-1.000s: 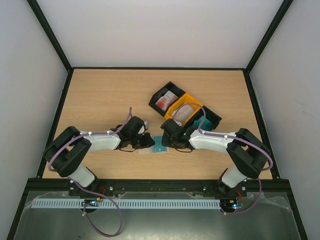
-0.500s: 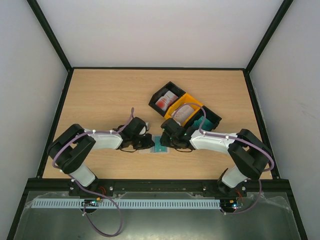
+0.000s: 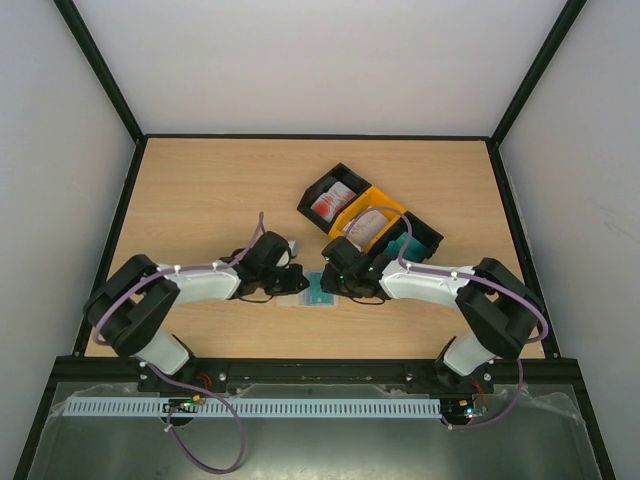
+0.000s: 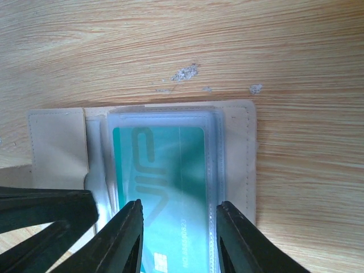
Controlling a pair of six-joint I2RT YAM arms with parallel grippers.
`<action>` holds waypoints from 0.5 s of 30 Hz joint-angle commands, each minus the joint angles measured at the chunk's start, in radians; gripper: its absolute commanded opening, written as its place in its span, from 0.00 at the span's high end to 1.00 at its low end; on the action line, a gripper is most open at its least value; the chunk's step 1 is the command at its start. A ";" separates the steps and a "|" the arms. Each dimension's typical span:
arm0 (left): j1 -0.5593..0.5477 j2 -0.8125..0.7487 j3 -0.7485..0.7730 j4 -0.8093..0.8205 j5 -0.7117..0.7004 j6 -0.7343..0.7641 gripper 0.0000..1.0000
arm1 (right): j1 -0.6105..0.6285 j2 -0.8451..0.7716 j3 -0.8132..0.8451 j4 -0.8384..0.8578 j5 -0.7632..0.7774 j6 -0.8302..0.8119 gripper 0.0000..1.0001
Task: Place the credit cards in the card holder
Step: Insert the credit card into the card holder.
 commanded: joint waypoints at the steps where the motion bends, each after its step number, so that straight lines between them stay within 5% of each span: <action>1: -0.001 -0.073 0.003 0.014 0.013 -0.015 0.96 | -0.001 -0.003 -0.017 0.010 0.014 0.006 0.65; 9: -0.001 -0.021 -0.007 0.043 0.035 -0.020 0.83 | -0.001 -0.009 -0.022 0.016 0.009 0.006 0.64; 15: -0.001 0.056 -0.016 0.074 0.061 -0.023 0.87 | 0.000 -0.015 -0.032 0.038 -0.008 0.007 0.63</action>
